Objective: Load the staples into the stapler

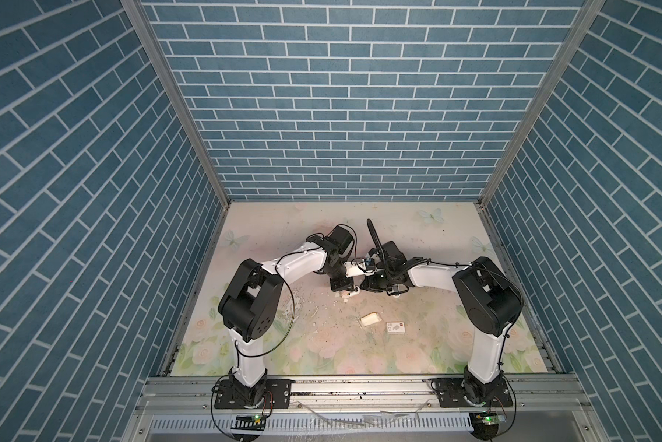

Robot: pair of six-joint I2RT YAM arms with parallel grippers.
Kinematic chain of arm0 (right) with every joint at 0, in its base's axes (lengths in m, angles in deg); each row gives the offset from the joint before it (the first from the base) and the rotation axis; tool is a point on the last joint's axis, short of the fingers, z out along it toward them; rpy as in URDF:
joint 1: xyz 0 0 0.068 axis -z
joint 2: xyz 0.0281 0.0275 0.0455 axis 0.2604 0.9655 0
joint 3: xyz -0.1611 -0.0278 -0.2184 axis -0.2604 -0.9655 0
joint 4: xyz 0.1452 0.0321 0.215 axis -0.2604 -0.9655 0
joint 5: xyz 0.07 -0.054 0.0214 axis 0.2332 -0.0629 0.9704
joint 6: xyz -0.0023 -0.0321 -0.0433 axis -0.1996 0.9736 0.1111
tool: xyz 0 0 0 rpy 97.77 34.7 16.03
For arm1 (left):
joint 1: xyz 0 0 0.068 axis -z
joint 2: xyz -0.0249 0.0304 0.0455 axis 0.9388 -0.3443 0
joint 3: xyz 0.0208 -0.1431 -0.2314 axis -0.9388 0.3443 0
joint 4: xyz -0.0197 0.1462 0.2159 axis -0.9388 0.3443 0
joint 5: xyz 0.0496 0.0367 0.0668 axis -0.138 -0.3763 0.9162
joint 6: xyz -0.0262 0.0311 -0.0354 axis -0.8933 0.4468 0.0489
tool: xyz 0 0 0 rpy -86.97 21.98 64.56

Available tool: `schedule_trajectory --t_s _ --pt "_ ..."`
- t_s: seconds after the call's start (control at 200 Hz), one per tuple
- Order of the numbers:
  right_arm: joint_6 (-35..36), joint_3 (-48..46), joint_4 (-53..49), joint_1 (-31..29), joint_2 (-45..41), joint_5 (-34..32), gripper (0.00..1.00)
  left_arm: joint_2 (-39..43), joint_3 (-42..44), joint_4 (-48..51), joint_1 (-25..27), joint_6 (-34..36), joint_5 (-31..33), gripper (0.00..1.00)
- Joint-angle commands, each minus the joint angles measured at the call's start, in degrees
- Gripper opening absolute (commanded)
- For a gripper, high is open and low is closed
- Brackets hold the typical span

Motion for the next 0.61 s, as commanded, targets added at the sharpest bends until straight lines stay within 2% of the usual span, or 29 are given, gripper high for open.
schedule_trajectory --t_s 0.0,0.6 --pt "0.2 -0.6 -4.3 0.7 -1.3 -3.8 0.08 -1.5 -0.3 2.3 0.6 -0.1 1.5 0.14" --pt "2.5 1.0 -12.2 4.0 -14.3 -11.6 0.08 -2.8 -2.3 3.5 2.1 -0.2 2.9 0.13"
